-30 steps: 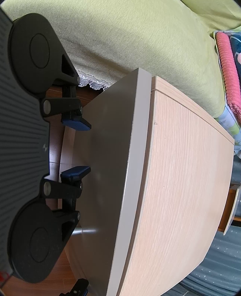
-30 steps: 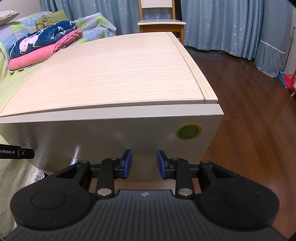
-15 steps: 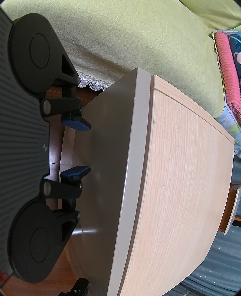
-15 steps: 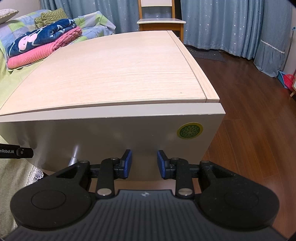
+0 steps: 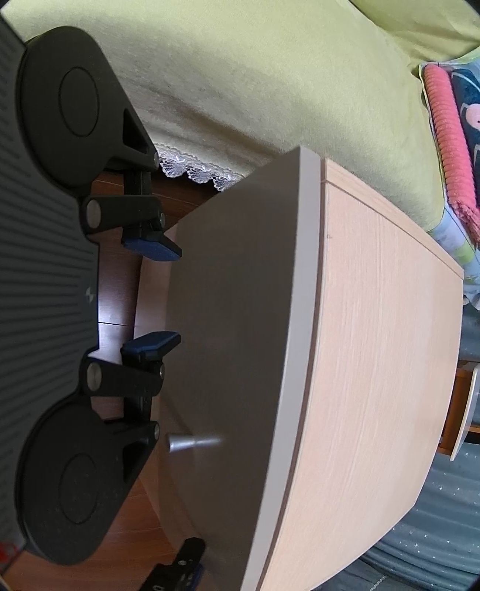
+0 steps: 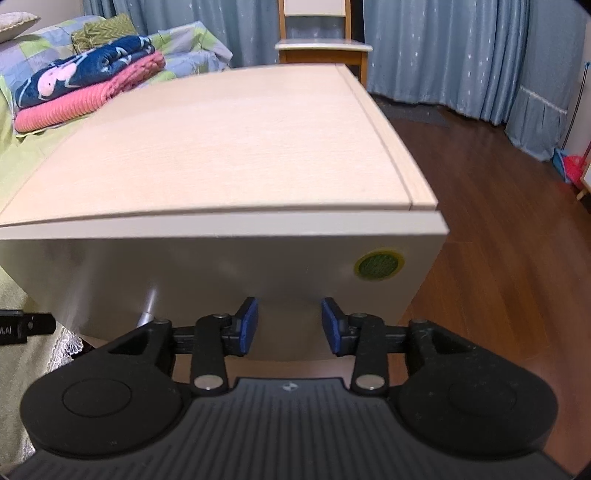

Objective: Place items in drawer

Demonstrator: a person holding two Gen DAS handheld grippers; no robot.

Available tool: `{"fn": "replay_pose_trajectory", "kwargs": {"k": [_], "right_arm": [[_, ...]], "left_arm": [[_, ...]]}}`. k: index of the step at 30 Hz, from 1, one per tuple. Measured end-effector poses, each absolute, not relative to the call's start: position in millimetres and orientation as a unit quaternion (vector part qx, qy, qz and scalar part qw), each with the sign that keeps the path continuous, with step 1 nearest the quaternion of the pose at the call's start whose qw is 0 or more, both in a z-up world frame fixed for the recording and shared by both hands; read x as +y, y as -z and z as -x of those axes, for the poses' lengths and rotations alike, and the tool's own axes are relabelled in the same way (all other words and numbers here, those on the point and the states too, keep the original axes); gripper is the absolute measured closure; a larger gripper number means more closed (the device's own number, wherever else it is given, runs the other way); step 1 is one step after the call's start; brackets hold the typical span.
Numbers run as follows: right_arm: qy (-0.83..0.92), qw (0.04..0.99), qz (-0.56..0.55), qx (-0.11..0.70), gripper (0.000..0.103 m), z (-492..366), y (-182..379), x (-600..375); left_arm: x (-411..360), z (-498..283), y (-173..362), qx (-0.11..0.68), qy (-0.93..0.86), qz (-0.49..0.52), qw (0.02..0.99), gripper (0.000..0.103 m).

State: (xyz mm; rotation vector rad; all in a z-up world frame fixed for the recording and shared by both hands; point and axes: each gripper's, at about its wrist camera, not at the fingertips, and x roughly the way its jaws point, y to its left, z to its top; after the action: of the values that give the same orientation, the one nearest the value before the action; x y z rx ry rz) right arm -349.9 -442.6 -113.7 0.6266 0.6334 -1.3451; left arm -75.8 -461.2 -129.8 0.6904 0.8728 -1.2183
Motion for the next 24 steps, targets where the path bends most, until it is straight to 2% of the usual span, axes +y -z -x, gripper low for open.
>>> {"fn": "replay_pose_trajectory", "kwargs": {"k": [2, 4, 8, 11, 15, 16, 17, 18, 21, 23, 24], "right_arm": [[0.601, 0.696, -0.280, 0.276, 0.064, 352.4, 106.8, -436.0], [0.600, 0.699, -0.282, 0.269, 0.063, 355.0, 100.2, -427.6], [0.596, 0.707, -0.280, 0.257, 0.059, 358.8, 87.0, -409.1], [0.593, 0.714, -0.277, 0.249, 0.055, 361.7, 76.8, -395.1], [0.590, 0.723, -0.268, 0.239, 0.051, 367.2, 61.8, -377.9], [0.589, 0.726, -0.266, 0.237, 0.049, 368.0, 58.1, -373.2], [0.588, 0.729, -0.261, 0.234, 0.043, 368.6, 54.2, -367.9], [0.586, 0.733, -0.257, 0.232, 0.040, 369.3, 50.2, -362.6], [0.582, 0.743, -0.242, 0.226, 0.021, 370.8, 37.5, -346.8], [0.583, 0.749, -0.224, 0.221, 0.004, 369.9, 26.6, -336.2], [0.584, 0.751, -0.216, 0.217, 0.002, 370.7, 22.5, -330.2]], "left_arm": [[-478.3, 90.2, 128.8, 0.386, 0.541, -0.307, 0.681, 0.047], [-470.7, 82.1, 130.4, 0.378, 0.542, -0.308, 0.685, 0.044], [-386.2, 142.9, 78.4, 0.357, 0.548, -0.308, 0.691, 0.042], [-369.5, 147.3, 67.3, 0.346, 0.555, -0.299, 0.695, 0.035], [-351.6, 154.4, 43.4, 0.334, 0.562, -0.285, 0.701, 0.034], [-349.1, 153.9, 38.0, 0.332, 0.563, -0.281, 0.703, 0.031], [-344.3, 155.2, 33.5, 0.329, 0.563, -0.277, 0.705, 0.026], [-339.7, 156.9, 29.9, 0.326, 0.564, -0.272, 0.708, 0.025], [-321.9, 160.9, 14.9, 0.320, 0.563, -0.263, 0.716, 0.023], [-308.6, 165.1, 4.2, 0.318, 0.565, -0.257, 0.717, 0.016], [-303.5, 166.9, 0.0, 0.315, 0.567, -0.253, 0.718, 0.014]]}}
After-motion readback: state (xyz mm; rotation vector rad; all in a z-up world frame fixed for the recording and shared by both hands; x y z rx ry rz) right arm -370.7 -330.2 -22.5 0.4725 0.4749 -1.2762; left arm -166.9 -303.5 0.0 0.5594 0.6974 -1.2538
